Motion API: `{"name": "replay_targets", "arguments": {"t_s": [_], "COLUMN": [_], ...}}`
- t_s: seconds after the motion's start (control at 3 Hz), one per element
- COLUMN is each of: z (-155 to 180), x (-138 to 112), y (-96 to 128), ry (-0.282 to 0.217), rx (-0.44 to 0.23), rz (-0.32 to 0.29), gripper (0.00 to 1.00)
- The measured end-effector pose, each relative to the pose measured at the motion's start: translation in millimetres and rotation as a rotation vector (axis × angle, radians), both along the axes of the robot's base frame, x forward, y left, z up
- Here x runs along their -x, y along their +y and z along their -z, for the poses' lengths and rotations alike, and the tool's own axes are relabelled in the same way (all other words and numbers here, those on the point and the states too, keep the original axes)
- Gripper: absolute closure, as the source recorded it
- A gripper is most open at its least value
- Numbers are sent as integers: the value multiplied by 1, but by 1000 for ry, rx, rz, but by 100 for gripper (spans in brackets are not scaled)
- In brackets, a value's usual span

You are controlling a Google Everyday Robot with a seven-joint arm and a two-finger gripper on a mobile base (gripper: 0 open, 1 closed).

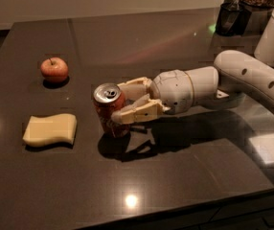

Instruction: Place coke can upright

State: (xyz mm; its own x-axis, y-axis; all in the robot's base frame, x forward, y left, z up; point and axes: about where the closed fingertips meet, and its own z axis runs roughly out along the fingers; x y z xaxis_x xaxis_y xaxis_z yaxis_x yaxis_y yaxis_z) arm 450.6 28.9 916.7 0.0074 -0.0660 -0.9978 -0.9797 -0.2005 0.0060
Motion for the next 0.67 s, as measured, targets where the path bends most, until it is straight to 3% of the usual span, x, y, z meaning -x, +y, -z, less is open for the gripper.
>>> {"name": "replay_targets", "arguments": {"t_s": [0.67], "z": [15], "x": [-1], "y": [1], "ry": [19], "rx": [5], "rz": [-16], "gripper": [61]}}
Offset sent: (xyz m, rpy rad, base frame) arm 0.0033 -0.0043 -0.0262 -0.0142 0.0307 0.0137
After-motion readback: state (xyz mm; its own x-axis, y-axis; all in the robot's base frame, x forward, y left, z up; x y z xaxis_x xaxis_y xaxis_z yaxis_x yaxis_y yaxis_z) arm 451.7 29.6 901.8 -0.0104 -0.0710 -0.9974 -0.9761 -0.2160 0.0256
